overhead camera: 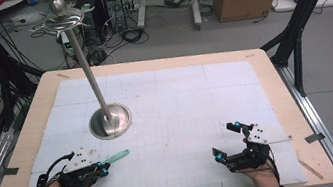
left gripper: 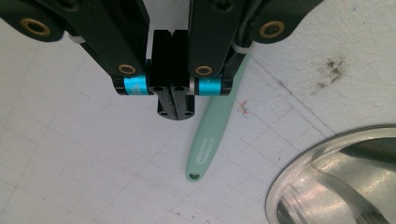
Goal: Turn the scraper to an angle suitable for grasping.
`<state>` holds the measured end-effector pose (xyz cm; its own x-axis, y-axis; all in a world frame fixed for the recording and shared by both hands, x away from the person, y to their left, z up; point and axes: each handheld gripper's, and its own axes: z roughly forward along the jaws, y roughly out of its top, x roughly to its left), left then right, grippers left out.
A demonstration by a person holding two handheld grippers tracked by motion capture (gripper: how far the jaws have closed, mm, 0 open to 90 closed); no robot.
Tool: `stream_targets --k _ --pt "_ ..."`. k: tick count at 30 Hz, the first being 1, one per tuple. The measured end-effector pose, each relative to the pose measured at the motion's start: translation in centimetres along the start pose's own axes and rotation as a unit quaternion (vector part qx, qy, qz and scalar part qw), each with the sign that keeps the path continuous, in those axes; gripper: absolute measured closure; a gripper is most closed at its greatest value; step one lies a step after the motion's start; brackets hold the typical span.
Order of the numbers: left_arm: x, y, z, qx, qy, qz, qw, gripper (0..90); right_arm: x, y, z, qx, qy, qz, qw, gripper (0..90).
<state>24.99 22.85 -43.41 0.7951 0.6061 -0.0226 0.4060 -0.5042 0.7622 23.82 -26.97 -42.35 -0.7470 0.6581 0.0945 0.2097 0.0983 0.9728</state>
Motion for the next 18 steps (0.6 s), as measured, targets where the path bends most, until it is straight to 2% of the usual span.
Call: stream_targets --k 5,7,9,13,18 --pt "0.8 -0.2 0.6 0.023 -0.005 -0.003 0.9997 89.6 0.0 0.0 0.0 0.002 0.0 -0.001 1.0 0.4" --pt "0.9 -0.2 0.8 0.018 -0.007 -0.003 0.9998 89.6 0.0 0.0 0.1 0.001 0.0 -0.002 1.0 0.4" --pt "1.0 -0.2 0.9 0.018 0.009 -0.003 0.9998 89.6 0.1 -0.1 0.1 0.004 0.0 0.0 1.0 0.4" --pt "1.4 -0.2 1.0 0.012 0.006 -0.012 0.9998 89.6 0.1 -0.1 0.2 0.004 0.002 -0.001 1.0 0.4" --pt "1.4 -0.3 1.1 0.005 0.018 -0.014 0.9997 89.6 0.0 -0.1 0.1 0.003 0.001 0.0 1.0 0.4"
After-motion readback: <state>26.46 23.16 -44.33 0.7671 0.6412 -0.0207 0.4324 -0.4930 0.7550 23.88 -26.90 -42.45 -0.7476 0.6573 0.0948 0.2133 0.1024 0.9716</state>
